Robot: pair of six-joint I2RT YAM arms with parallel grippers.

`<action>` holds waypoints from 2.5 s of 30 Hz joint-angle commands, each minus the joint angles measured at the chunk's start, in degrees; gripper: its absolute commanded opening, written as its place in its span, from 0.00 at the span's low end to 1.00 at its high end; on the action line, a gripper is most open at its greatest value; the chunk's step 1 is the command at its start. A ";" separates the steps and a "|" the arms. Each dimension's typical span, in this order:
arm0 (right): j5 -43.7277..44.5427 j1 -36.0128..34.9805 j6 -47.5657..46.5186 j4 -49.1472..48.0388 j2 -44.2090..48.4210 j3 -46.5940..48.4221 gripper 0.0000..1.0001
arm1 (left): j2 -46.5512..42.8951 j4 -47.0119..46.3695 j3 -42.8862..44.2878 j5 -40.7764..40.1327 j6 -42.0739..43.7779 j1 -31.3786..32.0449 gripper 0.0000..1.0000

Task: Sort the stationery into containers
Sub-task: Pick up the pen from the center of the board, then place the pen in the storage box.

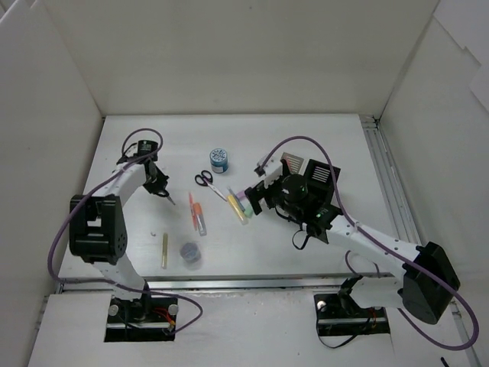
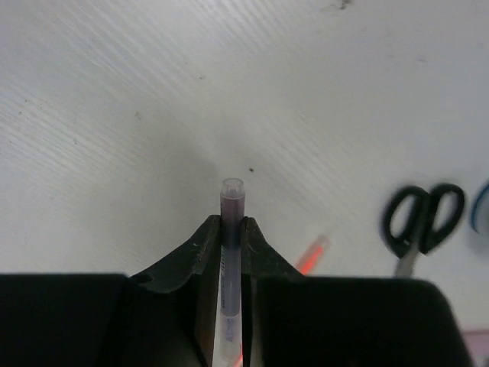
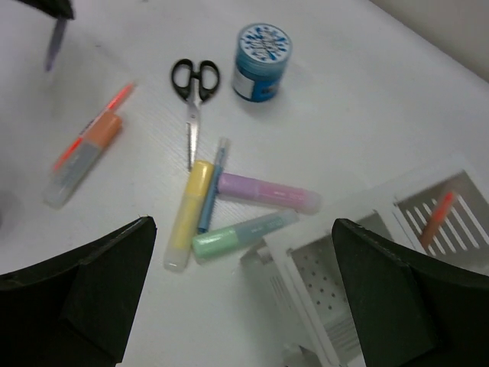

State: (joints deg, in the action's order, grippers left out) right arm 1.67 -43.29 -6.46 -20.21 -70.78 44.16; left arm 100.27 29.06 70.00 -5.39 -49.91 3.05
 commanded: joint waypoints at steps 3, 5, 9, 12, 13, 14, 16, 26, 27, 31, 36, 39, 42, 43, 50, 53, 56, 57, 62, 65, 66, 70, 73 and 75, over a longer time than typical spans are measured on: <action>-17.83 -3.38 -10.58 -19.41 -0.31 -1.80 0.98 | -14.47 -8.13 -1.26 9.78 -2.73 2.31 0.00; -19.51 -5.04 -12.08 -22.49 -2.60 -1.27 0.98 | -17.54 -9.54 -2.14 10.74 -5.01 5.11 0.00; -18.29 -6.98 -13.32 -24.35 -7.17 1.80 0.98 | -22.12 -13.41 -4.07 9.44 -8.53 10.47 0.00; -15.22 -7.86 -13.40 -26.99 -10.68 4.00 0.98 | -25.03 -13.85 -5.13 6.01 -11.25 14.35 0.00; -13.64 -8.04 -13.49 -28.12 -12.34 4.44 0.98 | -26.25 -14.20 -5.92 5.66 -11.96 15.14 0.00; -11.28 -8.82 -14.28 -30.05 -13.32 4.62 0.98 | -26.87 -14.64 -6.36 5.65 -13.10 16.36 0.00; -9.24 -9.53 -14.72 -32.51 -15.60 4.79 0.96 | -28.28 -15.78 -7.41 5.65 -14.16 16.90 0.00; -2.82 -11.38 -14.20 -40.78 -21.76 7.25 0.78 | -30.66 -17.28 -8.82 0.82 -17.50 22.00 0.00; -2.64 -11.47 -14.02 -41.31 -22.46 7.34 0.73 | -30.75 -17.11 -8.82 0.38 -17.94 22.00 0.00; -2.20 -11.73 -13.14 -43.69 -23.26 7.43 0.50 | -31.89 -17.02 -9.44 -1.55 -18.38 23.31 0.00; -1.85 -11.64 -13.14 -43.78 -23.70 7.61 0.26 | -33.21 -17.63 -10.49 -1.73 -18.56 23.32 0.00; -1.85 -11.73 -13.84 -43.86 -23.61 7.52 0.15 | -34.26 -18.33 -11.11 -1.91 -17.95 23.32 0.00; -1.85 -11.64 -15.25 -43.87 -22.56 7.43 0.00 | -34.53 -18.34 -11.11 -1.65 -16.54 23.32 0.04; -1.85 -11.64 -16.21 -43.87 -22.21 7.34 0.00 | -34.27 -18.34 -11.02 -1.38 -16.19 23.84 0.15; -6.75 -9.02 -20.43 -38.53 -16.94 5.32 0.00 | -34.35 -14.56 -9.18 -0.67 -9.78 23.85 0.91; -14.84 -3.40 -24.45 -23.80 -13.16 6.89 0.00 | -36.37 -11.58 -8.39 -2.87 -6.00 23.85 1.00; -18.98 1.27 -37.36 7.81 -10.96 17.06 0.00 | -39.35 -9.82 -8.21 -3.75 -1.43 21.83 1.00; -18.46 2.76 -40.01 14.69 -11.13 23.97 0.00 | -40.58 -9.11 -7.95 -4.27 -0.55 21.30 1.00; -10.65 10.23 -58.03 38.47 -10.16 33.95 0.00 | -41.74 -6.48 -7.42 -2.61 7.01 15.78 0.99; -9.58 14.01 -66.64 52.50 -12.43 41.66 0.00 | -40.77 -2.28 -6.02 -4.71 10.96 13.75 0.99; -7.93 15.15 -69.71 61.16 -13.84 44.14 0.00 | -40.07 -1.30 -5.40 -6.46 11.50 13.74 0.99; -0.02 15.69 -71.50 78.63 -22.89 57.41 0.00 | -38.92 1.00 -5.13 -8.50 13.26 11.81 0.99; 5.79 16.13 -70.80 81.90 -28.87 64.10 0.00 | -37.87 0.56 -5.22 -8.24 14.49 11.28 0.99; 8.16 16.57 -71.23 81.99 -31.95 65.34 0.00 | -36.38 0.30 -4.87 -7.62 15.63 10.67 1.00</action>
State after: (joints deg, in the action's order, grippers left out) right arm 1.93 -27.31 -74.72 52.29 -99.24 106.63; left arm 62.87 30.00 62.15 -12.08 -37.63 14.74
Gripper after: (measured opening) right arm 0.142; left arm 0.996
